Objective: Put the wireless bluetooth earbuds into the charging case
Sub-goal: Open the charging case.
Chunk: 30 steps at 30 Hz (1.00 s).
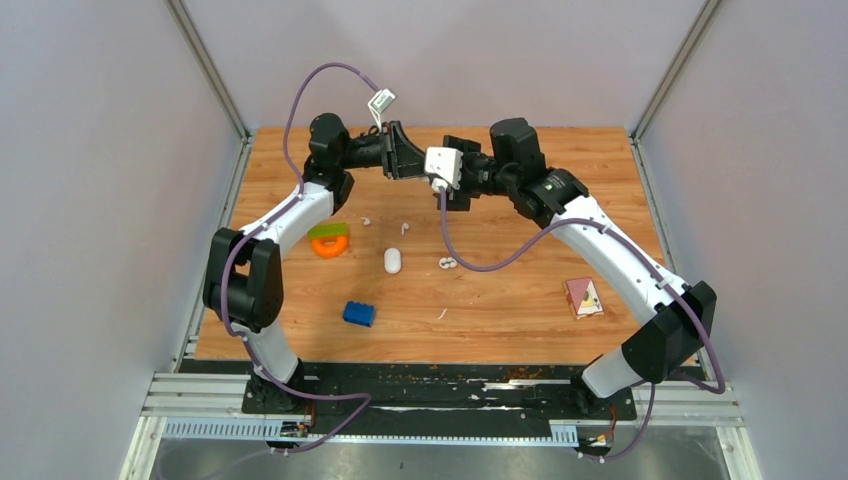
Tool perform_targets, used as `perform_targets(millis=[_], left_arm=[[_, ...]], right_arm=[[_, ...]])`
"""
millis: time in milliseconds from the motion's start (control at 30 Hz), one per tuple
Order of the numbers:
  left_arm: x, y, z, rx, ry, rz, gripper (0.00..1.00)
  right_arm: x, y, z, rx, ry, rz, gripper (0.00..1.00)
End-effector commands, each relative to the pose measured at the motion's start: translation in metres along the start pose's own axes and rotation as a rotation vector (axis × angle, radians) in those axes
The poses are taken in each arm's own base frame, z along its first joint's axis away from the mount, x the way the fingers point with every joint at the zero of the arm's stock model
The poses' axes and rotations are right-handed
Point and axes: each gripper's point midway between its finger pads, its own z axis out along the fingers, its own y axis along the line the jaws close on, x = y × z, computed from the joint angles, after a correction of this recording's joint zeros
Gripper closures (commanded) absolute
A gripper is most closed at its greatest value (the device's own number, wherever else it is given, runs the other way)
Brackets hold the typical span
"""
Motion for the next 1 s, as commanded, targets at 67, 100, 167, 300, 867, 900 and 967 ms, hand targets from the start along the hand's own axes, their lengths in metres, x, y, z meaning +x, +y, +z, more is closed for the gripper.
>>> perform_targets(millis=[67, 100, 167, 300, 867, 900, 967], left_arm=[[-0.01, -0.01, 0.002, 0.026, 0.004, 0.046, 0.85], [-0.01, -0.009, 0.002, 0.026, 0.005, 0.045, 0.85], [-0.01, -0.008, 0.003, 0.026, 0.007, 0.041, 0.85], [-0.009, -0.009, 0.005, 0.03, 0.015, 0.041, 0.84], [-0.01, -0.008, -0.007, 0.028, 0.023, -0.022, 0.5], [-0.009, -0.007, -0.007, 0.026, 0.021, -0.026, 0.5], [-0.009, -0.007, -0.007, 0.025, 0.019, -0.029, 0.49]], right_arm=[[-0.024, -0.011, -0.004, 0.019, -0.038, -0.125, 0.29], [-0.025, -0.011, -0.004, 0.023, -0.04, -0.128, 0.29], [-0.027, -0.013, -0.005, 0.03, -0.044, -0.138, 0.3], [-0.028, -0.011, -0.004, 0.031, -0.038, -0.155, 0.38], [-0.021, -0.02, -0.01, 0.092, 0.007, -0.171, 0.57], [-0.022, -0.021, -0.011, 0.097, 0.006, -0.169, 0.57], [-0.022, -0.022, -0.01, 0.103, 0.007, -0.163, 0.57]])
